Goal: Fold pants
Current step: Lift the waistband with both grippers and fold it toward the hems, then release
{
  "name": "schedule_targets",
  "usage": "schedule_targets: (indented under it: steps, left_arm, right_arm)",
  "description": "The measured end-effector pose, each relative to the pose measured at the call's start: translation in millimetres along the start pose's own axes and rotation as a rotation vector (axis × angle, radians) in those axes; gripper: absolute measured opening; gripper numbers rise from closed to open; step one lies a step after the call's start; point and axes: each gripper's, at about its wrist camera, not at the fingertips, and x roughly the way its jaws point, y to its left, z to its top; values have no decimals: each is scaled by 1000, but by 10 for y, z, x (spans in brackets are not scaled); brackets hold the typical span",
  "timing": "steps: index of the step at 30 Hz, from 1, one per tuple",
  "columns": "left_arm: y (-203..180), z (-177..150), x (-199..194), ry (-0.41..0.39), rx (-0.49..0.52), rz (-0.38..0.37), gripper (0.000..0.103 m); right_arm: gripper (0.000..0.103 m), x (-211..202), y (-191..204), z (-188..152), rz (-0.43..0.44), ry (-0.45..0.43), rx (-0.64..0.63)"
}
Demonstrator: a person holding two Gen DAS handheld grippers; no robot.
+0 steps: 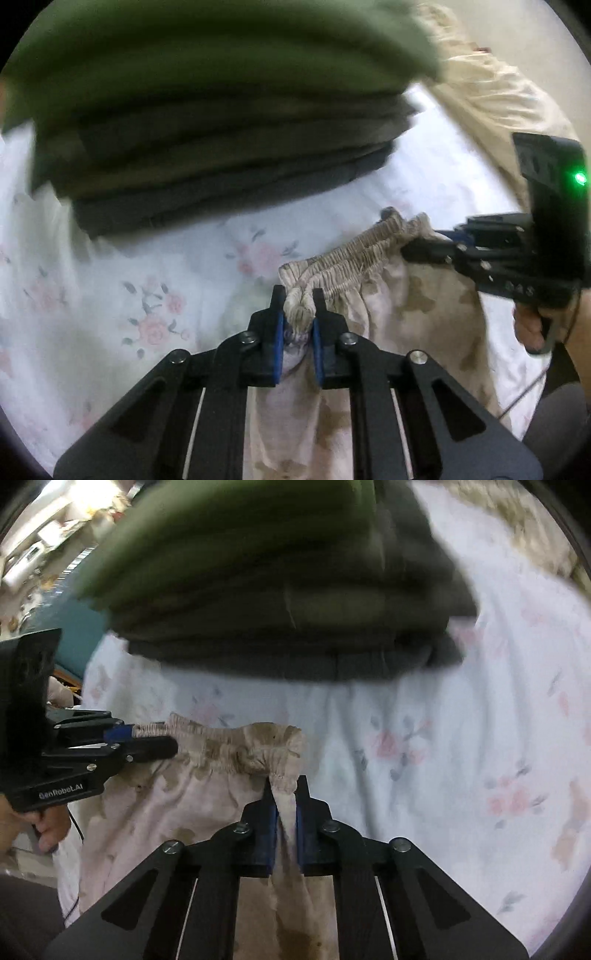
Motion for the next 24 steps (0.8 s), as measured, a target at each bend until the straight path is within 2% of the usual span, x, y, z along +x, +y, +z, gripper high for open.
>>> schedule_targets:
  steps: [3,5,9,11,17,24]
  left_arm:
    - [-145,-57,-383,-54,49,-3,10]
    - [-358,-97,-608,-84,117,19,10]
    - [-768,-246,-1071,-135,235,35,10]
    - [-957,-353,-1243,-157,258,41,10]
    - [-1235,-961,-1817,-215,326,72,9]
    - [-1590,-1820,-2132,-208,419,118,10]
  right_arm:
    - [8,-412,95,-41,40,-64,-45]
    - [8,-676,179,-116,53,-94,-75]
    - [8,-1214,382,-376,64,-158,-133]
    - [8,-1397,513,-523,58,-170,-163]
    - [8,-1907,828,-1013,42,-214,-208]
    - [8,-2048,1202,-1785,39,-191,-251]
